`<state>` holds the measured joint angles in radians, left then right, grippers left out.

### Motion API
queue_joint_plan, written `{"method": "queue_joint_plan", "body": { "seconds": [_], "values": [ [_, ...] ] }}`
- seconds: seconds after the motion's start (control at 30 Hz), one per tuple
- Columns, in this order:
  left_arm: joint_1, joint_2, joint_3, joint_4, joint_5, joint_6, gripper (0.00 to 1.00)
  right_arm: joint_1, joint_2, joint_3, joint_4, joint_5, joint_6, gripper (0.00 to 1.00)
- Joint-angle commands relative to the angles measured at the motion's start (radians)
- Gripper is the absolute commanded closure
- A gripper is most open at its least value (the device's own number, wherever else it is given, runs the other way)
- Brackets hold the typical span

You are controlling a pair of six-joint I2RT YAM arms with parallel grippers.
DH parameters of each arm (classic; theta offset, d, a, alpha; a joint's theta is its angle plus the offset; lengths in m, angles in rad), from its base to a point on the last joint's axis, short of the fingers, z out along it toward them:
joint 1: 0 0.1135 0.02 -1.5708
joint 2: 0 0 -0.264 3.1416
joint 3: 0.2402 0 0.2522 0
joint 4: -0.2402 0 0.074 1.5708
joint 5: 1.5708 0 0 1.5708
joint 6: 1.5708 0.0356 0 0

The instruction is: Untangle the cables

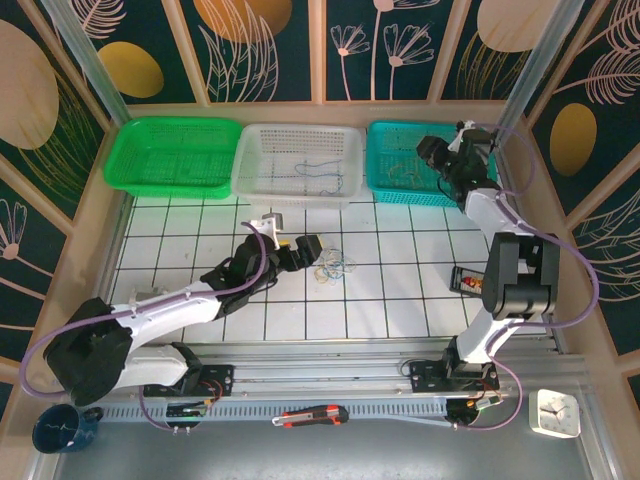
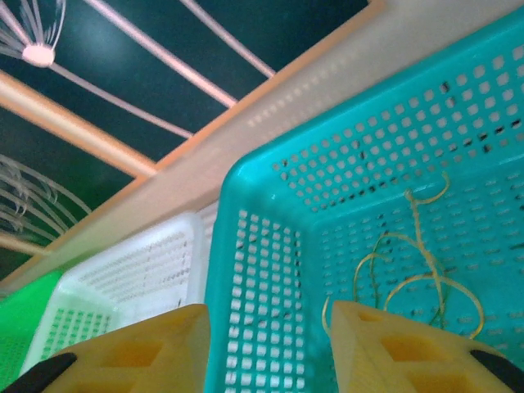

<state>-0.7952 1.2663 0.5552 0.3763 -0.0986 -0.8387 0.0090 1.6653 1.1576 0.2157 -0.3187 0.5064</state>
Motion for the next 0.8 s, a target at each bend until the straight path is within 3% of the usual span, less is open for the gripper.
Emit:
{"method": "queue_joint_plan", "body": {
  "seconds": [0.0,0.47,0.77],
  "values": [
    [-0.002,0.026,0.009,-0.007,-0.012,0.026,0.01,0.058,-0.116,-0.092,0.064,-0.046,0.012,0.56],
    [0.003,0.043,-0.005,-0.02,-0.082,0.084,0.01,0.417,-0.279,-0.445,0.119,0.075,-0.001,0.57],
    [0.139,-0.004,0.025,-0.089,0.014,0.158,0.01,0.595,-0.17,-0.539,0.22,0.108,0.045,0.63]
  ]
}}
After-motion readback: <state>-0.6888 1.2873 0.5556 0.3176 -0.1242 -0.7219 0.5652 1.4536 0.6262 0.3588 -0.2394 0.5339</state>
